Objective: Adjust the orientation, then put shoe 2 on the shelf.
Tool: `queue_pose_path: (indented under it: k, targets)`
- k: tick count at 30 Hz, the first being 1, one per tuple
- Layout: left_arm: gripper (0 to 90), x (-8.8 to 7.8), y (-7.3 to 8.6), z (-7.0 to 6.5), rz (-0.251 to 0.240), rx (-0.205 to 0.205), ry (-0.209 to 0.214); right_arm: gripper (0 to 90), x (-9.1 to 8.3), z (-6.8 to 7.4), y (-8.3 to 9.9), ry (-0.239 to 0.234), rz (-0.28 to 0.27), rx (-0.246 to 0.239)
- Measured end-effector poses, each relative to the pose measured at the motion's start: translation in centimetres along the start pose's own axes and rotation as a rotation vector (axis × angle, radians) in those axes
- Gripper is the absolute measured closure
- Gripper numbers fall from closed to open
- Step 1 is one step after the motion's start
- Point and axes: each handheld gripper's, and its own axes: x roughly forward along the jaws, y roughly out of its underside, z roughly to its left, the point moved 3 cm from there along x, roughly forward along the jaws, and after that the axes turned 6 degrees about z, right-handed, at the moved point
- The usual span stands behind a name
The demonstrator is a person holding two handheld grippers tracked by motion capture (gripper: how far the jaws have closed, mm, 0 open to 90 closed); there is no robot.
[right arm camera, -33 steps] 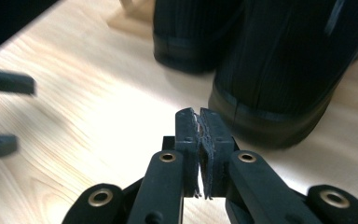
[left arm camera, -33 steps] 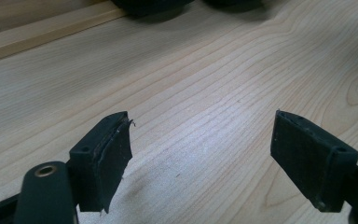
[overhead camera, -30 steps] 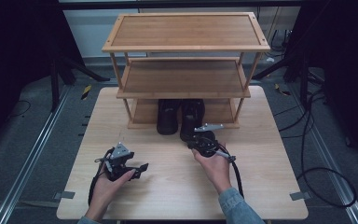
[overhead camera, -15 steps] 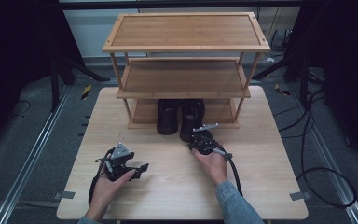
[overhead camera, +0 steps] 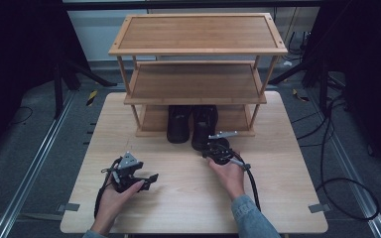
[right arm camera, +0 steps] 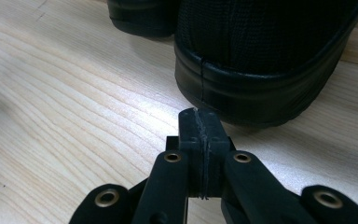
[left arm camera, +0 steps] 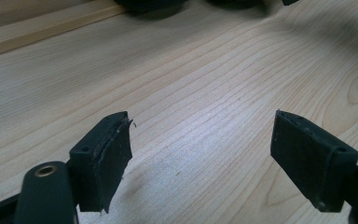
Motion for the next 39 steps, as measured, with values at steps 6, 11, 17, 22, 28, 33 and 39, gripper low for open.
queue_pose_path:
  k: [6,11,17,22,28,33,39]
  targets:
    - [19.2,-0.1,-0.1,-0.1,-0.003,0.003,0.0,89.7,0.0,-0.2,-0.2,0.004,-0.005,0.004]
    - [19.3,0.0,-0.1,-0.1,-0.003,0.001,0.001,90.0,0.2,-0.5,-0.5,-0.009,0.009,0.009]
    - [19.2,0.0,0.0,-0.1,0.0,0.003,0.004,90.0,0.5,-0.7,-1.3,0.002,0.019,-0.001]
    - [19.2,0.1,0.0,-0.1,0.002,0.0,0.007,90.0,0.8,-0.9,-2.2,0.012,0.028,-0.007]
    - [19.2,0.1,0.0,-0.1,0.001,-0.002,0.007,90.0,1.2,-1.5,-3.0,0.024,0.029,0.005]
    - [19.2,0.1,0.0,0.0,0.0,-0.005,0.007,90.0,1.3,-1.7,-3.4,0.023,0.028,0.012]
    - [18.9,0.0,0.0,0.1,-0.002,-0.002,0.005,82.8,1.3,-1.5,-3.5,0.011,0.019,0.01]
